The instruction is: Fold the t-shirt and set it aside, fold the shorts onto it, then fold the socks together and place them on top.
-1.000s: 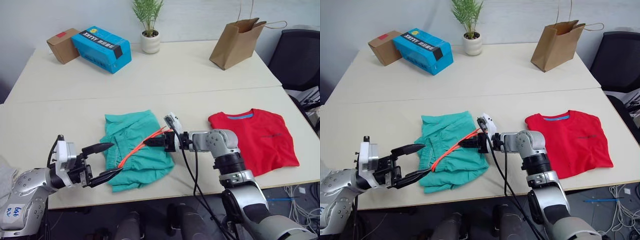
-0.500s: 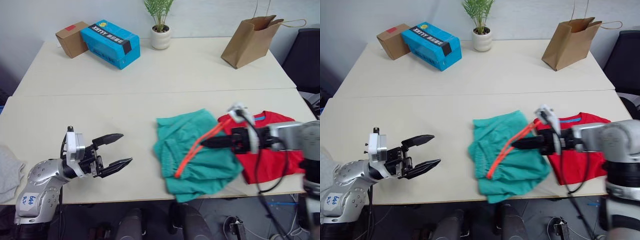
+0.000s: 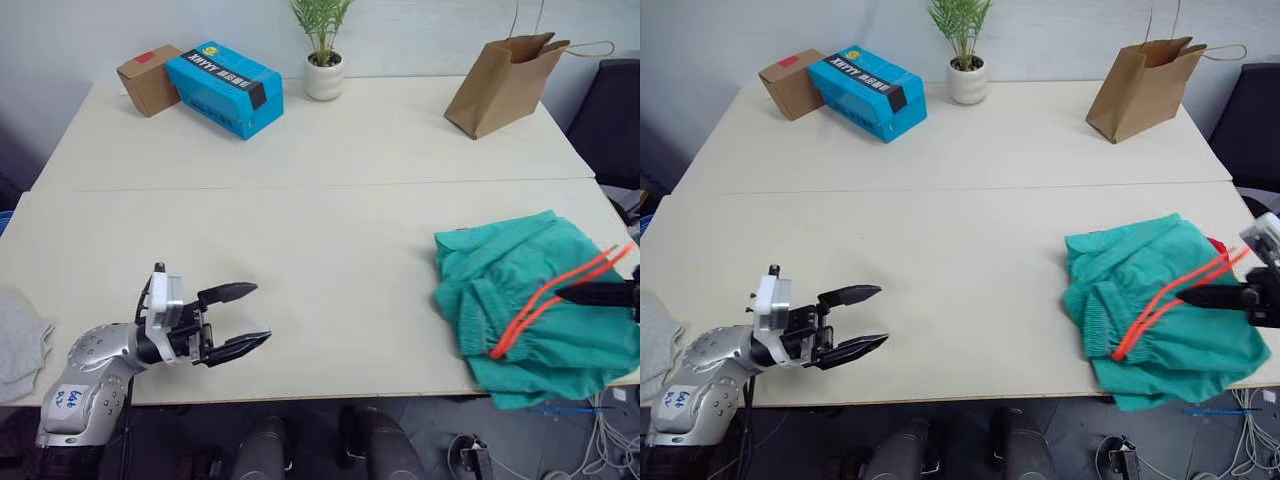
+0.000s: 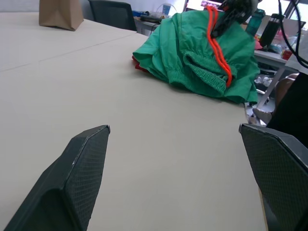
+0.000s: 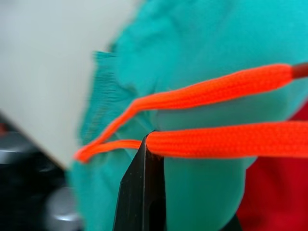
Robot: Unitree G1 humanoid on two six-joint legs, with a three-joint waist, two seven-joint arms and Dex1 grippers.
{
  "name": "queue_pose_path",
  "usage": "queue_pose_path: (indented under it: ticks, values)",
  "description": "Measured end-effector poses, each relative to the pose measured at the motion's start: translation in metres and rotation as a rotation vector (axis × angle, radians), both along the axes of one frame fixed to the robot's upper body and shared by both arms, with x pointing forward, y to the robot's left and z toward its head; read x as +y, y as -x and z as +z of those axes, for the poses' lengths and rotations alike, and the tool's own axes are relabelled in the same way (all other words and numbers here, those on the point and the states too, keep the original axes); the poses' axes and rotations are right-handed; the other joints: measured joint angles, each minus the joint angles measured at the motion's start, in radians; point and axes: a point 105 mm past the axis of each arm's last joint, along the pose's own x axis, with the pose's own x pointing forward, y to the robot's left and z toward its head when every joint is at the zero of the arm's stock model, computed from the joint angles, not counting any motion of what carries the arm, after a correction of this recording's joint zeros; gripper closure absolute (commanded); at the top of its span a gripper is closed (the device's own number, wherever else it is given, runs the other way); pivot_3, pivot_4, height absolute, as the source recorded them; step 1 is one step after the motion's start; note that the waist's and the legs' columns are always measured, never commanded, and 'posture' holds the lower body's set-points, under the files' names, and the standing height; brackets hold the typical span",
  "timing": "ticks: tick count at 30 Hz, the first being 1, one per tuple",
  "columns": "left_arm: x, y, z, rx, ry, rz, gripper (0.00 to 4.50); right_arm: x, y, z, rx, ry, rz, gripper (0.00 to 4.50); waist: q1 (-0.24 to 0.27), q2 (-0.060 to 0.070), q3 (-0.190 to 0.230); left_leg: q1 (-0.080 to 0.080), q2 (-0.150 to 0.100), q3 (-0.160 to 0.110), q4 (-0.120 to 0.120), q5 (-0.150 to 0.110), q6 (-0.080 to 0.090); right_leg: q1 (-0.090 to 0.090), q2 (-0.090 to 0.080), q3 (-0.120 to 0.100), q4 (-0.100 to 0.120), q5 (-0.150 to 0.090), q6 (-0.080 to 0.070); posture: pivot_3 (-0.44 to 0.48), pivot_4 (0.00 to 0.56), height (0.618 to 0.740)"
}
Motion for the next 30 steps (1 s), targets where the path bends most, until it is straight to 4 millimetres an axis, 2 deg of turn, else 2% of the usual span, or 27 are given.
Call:
queue_pose_path:
  ticks: [4, 8, 11, 16, 17, 19, 22, 25, 27, 30]
  values:
    - [-0.003, -0.001, 0.005, -0.022, -0.002, -0.016, 0.00, -0.017, -0.021, -0.018, -0.075, 0.033, -0.056, 4.47, -0.005, 0.000, 0.000, 0.002, 0.000, 0.002, 0.000, 0.004, -0.008, 0.000, 0.002, 0.001, 0.002, 0.001, -0.001, 0.000, 0.150, 0.740]
    - [-0.003, -0.001, 0.004, -0.023, -0.003, -0.017, 0.00, -0.028, -0.029, -0.039, -0.098, 0.075, -0.090, 4.47, -0.001, 0.002, 0.001, 0.002, 0.000, 0.002, 0.000, 0.005, -0.008, 0.000, 0.002, 0.001, 0.003, 0.001, -0.001, 0.000, 0.150, 0.740]
    - [-0.004, -0.003, 0.007, -0.038, -0.004, -0.017, 0.00, -0.032, -0.044, -0.047, -0.141, 0.104, -0.148, 3.74, -0.002, 0.002, 0.001, 0.002, 0.000, 0.002, 0.002, 0.006, -0.007, 0.000, 0.001, 0.002, 0.003, 0.003, -0.001, 0.000, 0.150, 0.740]
    - [-0.004, -0.004, 0.009, -0.047, -0.007, -0.019, 0.00, -0.038, -0.044, -0.047, -0.144, 0.143, -0.162, 2.02, -0.002, 0.003, 0.001, 0.002, 0.000, 0.002, 0.002, 0.006, -0.006, 0.001, 0.001, 0.003, 0.003, 0.003, -0.001, 0.000, 0.150, 0.740]
    - [-0.004, -0.004, 0.009, -0.043, -0.009, -0.021, 0.00, -0.040, -0.041, -0.046, -0.145, 0.145, -0.160, 1.73, -0.002, 0.003, 0.001, 0.002, 0.000, 0.002, 0.002, 0.006, -0.006, 0.000, 0.001, 0.003, 0.003, 0.003, -0.001, 0.000, 0.150, 0.740]
    - [-0.002, -0.002, 0.008, -0.033, -0.019, -0.017, 0.00, -0.053, -0.021, -0.040, -0.134, 0.173, -0.157, 0.98, 0.009, 0.006, 0.001, 0.002, 0.000, 0.002, 0.001, 0.006, -0.006, 0.000, 0.001, 0.002, 0.003, 0.003, -0.001, 0.000, 0.150, 0.740]
    - [0.005, -0.004, 0.009, -0.035, -0.036, 0.003, 0.00, -0.063, -0.003, -0.017, -0.194, 0.239, -0.108, 0.01, 0.018, 0.009, 0.001, 0.002, 0.000, 0.002, 0.001, 0.006, -0.006, 0.001, 0.002, 0.002, 0.002, 0.003, -0.001, 0.000, 0.150, 0.740]
    - [0.015, -0.011, 0.010, -0.022, -0.033, 0.058, 0.00, -0.035, 0.004, 0.016, -0.416, 0.211, 0.077, 0.01, 0.012, 0.008, 0.001, 0.004, 0.002, 0.002, 0.001, 0.003, -0.002, 0.003, 0.004, 0.003, 0.000, 0.004, -0.001, 0.000, 0.150, 0.740]
    - [0.021, -0.014, 0.009, -0.016, -0.028, 0.095, 0.00, -0.011, 0.006, 0.020, -0.516, 0.184, 0.180, 0.01, 0.008, 0.006, 0.000, 0.004, 0.004, 0.002, 0.002, 0.001, -0.007, 0.004, 0.006, 0.003, -0.001, 0.004, 0.000, 0.000, 0.150, 0.740]
    - [0.035, -0.019, 0.008, -0.005, -0.018, 0.170, 0.00, 0.029, 0.001, 0.014, -0.643, 0.104, 0.273, 0.01, -0.001, 0.005, 0.001, 0.004, 0.005, 0.002, 0.001, 0.002, -0.006, 0.003, 0.006, 0.003, 0.000, 0.004, -0.001, 0.000, 0.150, 0.740]
